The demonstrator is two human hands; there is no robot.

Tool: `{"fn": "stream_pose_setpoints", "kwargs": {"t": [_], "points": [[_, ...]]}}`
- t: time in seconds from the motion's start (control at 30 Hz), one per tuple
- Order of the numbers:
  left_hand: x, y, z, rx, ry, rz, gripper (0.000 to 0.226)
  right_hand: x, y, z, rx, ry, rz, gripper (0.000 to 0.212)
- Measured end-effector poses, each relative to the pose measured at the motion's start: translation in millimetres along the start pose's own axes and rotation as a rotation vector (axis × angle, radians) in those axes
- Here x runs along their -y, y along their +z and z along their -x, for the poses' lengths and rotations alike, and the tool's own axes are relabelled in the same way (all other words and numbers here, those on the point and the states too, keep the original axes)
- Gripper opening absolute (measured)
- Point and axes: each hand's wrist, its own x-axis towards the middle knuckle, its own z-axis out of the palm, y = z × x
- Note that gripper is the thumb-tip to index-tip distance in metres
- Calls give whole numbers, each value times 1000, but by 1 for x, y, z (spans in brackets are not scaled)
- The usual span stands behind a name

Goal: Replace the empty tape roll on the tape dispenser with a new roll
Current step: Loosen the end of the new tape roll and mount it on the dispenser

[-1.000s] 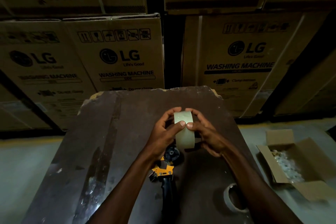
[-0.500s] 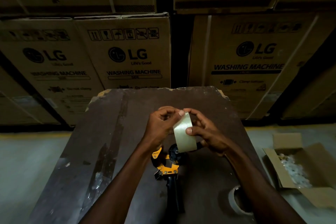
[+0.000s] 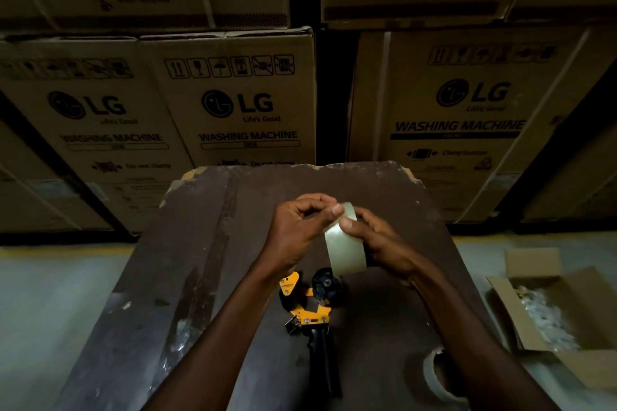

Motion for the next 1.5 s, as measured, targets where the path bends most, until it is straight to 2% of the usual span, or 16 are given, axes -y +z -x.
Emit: {"fn": "stream_pose_setpoints", "kwargs": {"t": [0.07,0.23,0.43,0.6,0.7,0.8,0.9,1.03,1.17,1.5], "points": [[-1,1,0,-1,-17,4,25,-1,-3,-1,12,6,13,78],[-3,4,2,-29,-48,-9,7,-4,-7,-5,19,-52,13,78],[-3,-1,2,-94,-100,46,17,-10,-7,-10,30,-106,54,98],[4,-4,1,-159,-143,142,30,-9,-13,-10,78,-134,170,93],[5,-9,0,-200,-171,200,19,-8,-17,-10,105,-164,254,88],[7,-12,2,-166,-186,254,18,-9,-21,-13,109,-163,320,92],[10,-16,5,-142,-225,316,12,-8,-24,-15,93,-123,354,107],[17,-23,9,-124,-245,350,10,-6,-29,-18,124,-53,392,93],[22,-26,14,-105,-247,352,10,-6,-35,-21,154,-49,448,114],[37,-42,28,-29,-295,443,19,2,-43,-27,233,-15,538,116]]}}
